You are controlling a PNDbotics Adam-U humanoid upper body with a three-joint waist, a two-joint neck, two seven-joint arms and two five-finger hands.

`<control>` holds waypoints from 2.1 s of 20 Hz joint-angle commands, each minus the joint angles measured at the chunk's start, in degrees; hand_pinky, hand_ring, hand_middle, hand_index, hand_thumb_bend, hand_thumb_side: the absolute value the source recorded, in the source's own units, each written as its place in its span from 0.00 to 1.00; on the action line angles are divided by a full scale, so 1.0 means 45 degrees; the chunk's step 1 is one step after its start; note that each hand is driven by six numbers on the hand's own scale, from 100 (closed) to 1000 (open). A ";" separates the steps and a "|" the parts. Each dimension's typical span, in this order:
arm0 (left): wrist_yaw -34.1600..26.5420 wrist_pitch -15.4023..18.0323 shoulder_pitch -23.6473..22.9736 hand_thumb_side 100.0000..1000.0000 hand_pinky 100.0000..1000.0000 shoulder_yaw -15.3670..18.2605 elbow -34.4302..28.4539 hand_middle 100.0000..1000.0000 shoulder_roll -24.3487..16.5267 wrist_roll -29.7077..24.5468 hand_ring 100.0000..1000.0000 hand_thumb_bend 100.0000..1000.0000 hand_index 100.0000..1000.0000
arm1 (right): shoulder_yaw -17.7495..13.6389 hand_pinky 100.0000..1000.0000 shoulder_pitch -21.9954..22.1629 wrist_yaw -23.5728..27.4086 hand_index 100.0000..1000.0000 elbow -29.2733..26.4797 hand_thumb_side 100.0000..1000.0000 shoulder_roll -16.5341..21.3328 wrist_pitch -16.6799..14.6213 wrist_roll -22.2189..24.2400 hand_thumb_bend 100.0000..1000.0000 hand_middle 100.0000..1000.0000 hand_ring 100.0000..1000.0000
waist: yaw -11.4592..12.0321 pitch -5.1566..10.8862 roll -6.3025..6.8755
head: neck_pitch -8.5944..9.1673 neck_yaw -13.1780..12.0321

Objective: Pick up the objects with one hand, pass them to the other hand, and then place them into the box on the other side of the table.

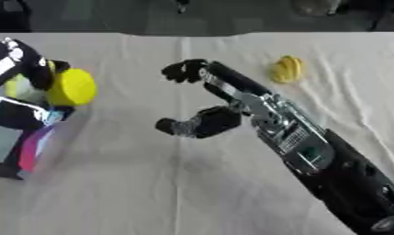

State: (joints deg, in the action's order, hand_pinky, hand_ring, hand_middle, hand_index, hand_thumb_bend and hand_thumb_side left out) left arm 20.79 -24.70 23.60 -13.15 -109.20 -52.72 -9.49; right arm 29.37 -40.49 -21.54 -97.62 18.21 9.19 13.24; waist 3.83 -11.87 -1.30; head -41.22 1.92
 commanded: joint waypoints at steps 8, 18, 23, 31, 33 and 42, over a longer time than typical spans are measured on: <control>-0.0186 -0.0455 -0.1169 0.00 0.65 0.2116 0.2279 0.30 -0.1069 0.1979 0.45 0.39 0.36 | -0.0614 0.83 -0.0274 0.0239 0.87 -0.0741 0.45 0.0869 0.0233 -0.0544 0.46 0.77 0.81 | 0.0042 -0.0006 -0.0114 | 0.0396 -0.1872; 0.0607 0.0513 -0.0016 0.00 0.72 0.1825 0.5409 0.48 -0.0613 0.0596 0.59 0.58 0.57 | -0.1146 0.83 -0.0415 0.0539 0.86 -0.1382 0.43 0.1381 0.0396 -0.1047 0.46 0.77 0.81 | -0.0117 -0.0050 -0.0314 | 0.0532 -0.2170; 0.1626 0.1188 0.0678 0.28 0.80 0.1667 0.6733 0.73 -0.0355 -0.0094 0.78 0.96 0.79 | -0.1359 0.83 -0.0380 0.0561 0.87 -0.1517 0.43 0.1696 0.0506 -0.1220 0.47 0.77 0.81 | -0.0197 -0.0134 -0.0414 | 0.0381 -0.1650; 0.1784 0.1440 0.0899 0.31 0.79 0.1961 0.6382 0.70 -0.0229 0.0194 0.76 0.91 0.76 | -0.2388 0.84 -0.0137 0.0538 0.87 -0.1250 0.41 0.2591 0.0758 -0.1713 0.47 0.78 0.82 | -0.0197 -0.0247 -0.0416 | 0.0125 0.0182; 0.1405 0.1430 0.0878 0.30 0.77 0.2048 0.5918 0.67 -0.0206 0.0512 0.73 0.86 0.73 | -0.2962 0.84 -0.0267 0.0553 0.86 -0.0646 0.42 0.3027 0.0841 -0.1411 0.48 0.79 0.82 | -0.0192 -0.0250 -0.0399 | 0.0097 0.0626; 0.0154 0.1419 0.0805 0.30 0.77 0.2015 0.4193 0.64 -0.0201 0.1580 0.71 0.83 0.70 | -0.4314 0.89 -0.3130 -0.0881 0.88 0.4312 0.42 0.4550 -0.1013 0.4306 0.49 0.86 0.90 | -0.0198 -0.0291 -0.0266 | 0.0211 0.1836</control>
State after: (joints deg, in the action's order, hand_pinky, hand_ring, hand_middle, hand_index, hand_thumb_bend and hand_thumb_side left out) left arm 22.18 -18.29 26.64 -4.79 -88.77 -52.28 -2.99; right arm 11.24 -53.17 -23.97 -80.59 36.19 5.85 29.68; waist 2.91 -13.18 -2.82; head -40.69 9.54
